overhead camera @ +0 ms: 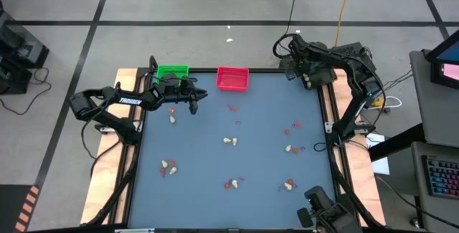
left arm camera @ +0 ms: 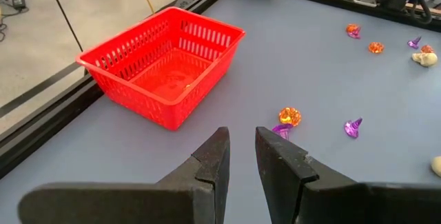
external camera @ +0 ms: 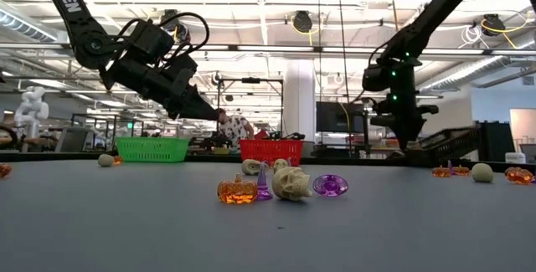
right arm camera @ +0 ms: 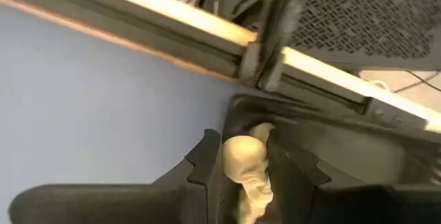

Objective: Sort Halloween decoration
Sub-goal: Put the white skull toy into the black bin

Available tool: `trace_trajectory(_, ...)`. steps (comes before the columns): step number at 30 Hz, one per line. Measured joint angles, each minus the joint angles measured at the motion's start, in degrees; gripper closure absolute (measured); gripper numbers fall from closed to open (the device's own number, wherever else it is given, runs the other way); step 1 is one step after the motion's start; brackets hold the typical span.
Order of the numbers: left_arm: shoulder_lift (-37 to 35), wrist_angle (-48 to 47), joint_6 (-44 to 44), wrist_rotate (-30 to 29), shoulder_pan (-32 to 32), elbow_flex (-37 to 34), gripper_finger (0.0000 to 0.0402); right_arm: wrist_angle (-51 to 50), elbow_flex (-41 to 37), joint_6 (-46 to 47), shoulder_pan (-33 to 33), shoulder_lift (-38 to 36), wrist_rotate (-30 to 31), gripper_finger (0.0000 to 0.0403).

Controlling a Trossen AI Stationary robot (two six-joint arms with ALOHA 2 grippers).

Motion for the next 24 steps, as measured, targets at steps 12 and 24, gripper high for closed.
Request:
trace_trajectory(12, 0.0, 0.0, 0.0, 0.0, 0.0, 0.0, 0.0325, -0.4, 0.0, -0.9, -1.4, -0.3, 0.0, 0.0312)
trace_trajectory(24, 0.0, 0.0, 0.0, 0.0, 0.0, 0.0, 0.0325, -6.6, 3.2, 1.0, -1.2, -3.5, -1.3, 0.0312)
